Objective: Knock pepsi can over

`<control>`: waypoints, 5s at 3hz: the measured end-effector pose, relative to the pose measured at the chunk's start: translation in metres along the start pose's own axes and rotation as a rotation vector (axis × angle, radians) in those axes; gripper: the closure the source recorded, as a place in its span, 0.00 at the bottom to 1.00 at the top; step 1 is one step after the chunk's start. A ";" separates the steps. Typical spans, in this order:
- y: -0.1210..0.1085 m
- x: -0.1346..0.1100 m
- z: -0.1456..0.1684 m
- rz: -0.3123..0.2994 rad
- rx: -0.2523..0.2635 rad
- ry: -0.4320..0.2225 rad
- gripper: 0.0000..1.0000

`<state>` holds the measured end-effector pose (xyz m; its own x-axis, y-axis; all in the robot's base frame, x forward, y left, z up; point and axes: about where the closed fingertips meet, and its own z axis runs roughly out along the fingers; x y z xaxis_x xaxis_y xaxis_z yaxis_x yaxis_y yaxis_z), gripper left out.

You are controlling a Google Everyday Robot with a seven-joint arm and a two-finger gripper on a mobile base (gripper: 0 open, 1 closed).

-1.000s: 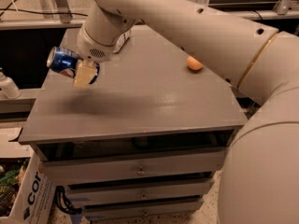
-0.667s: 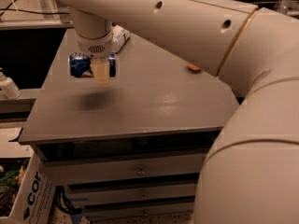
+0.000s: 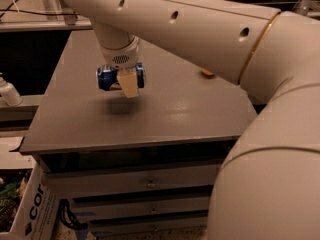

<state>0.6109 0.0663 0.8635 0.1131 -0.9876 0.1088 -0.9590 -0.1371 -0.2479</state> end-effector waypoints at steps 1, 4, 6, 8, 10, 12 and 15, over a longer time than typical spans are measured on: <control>0.005 0.012 0.010 0.014 -0.031 0.024 1.00; 0.012 0.016 0.035 0.066 -0.122 -0.043 0.58; 0.012 0.015 0.038 0.074 -0.138 -0.048 0.12; 0.010 0.016 0.037 0.076 -0.138 -0.045 0.00; 0.012 0.042 -0.007 0.108 0.012 -0.271 0.00; 0.009 0.061 -0.038 0.103 0.131 -0.436 0.00; 0.006 0.086 0.001 0.106 0.114 -0.586 0.00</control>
Offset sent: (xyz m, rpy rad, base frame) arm -0.0007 -0.0247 -0.0200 0.0417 0.0906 -0.0603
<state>0.6149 -0.0199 0.8707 0.1742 -0.8693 -0.4626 -0.9427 -0.0114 -0.3336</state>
